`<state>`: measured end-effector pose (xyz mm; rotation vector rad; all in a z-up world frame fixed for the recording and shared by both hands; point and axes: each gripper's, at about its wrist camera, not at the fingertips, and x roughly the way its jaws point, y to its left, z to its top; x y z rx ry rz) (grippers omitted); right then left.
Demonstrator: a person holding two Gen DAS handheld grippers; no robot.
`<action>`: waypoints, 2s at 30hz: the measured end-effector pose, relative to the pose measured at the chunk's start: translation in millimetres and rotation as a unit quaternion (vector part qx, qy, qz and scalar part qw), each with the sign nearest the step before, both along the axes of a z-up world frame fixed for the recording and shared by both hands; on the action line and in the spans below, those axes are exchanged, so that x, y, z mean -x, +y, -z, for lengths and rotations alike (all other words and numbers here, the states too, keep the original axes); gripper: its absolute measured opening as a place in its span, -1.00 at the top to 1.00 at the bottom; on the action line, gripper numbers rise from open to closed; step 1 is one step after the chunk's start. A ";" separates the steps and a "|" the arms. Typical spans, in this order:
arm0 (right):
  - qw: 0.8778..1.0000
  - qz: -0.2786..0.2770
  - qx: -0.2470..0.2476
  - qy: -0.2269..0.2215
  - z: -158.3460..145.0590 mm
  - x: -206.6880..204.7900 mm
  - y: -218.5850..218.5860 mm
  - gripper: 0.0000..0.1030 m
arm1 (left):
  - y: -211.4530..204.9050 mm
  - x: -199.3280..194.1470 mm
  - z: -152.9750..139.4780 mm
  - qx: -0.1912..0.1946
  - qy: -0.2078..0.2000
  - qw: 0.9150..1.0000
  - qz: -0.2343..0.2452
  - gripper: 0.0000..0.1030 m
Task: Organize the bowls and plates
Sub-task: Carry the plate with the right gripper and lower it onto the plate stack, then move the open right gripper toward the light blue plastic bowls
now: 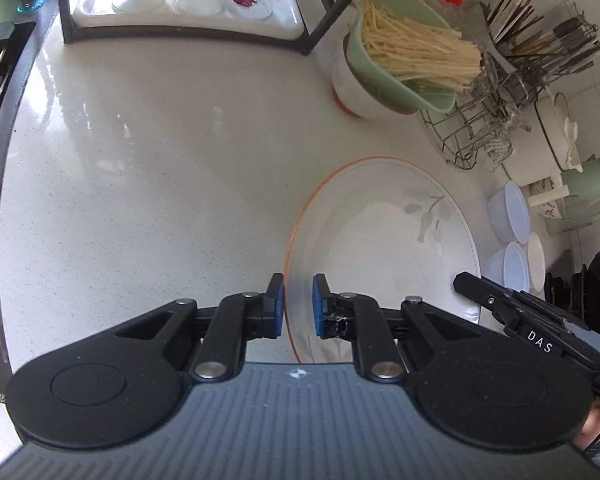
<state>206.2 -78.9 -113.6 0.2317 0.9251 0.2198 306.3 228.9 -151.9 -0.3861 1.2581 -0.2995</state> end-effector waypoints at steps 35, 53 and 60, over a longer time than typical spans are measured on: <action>0.998 -0.034 -0.057 0.022 38.6 -25.5 -51.9 0.79 | -80.9 -15.0 7.7 -0.151 0.015 0.987 -0.046 0.66; 1.000 -0.012 -0.011 -0.013 14.7 -15.2 -52.6 0.76 | -72.2 27.4 -38.4 -0.111 -0.053 0.989 -0.080 0.66; 0.998 0.008 0.002 -0.057 -19.9 -0.7 -44.9 0.76 | -72.6 38.1 -69.7 -0.110 -0.105 0.986 -0.063 0.66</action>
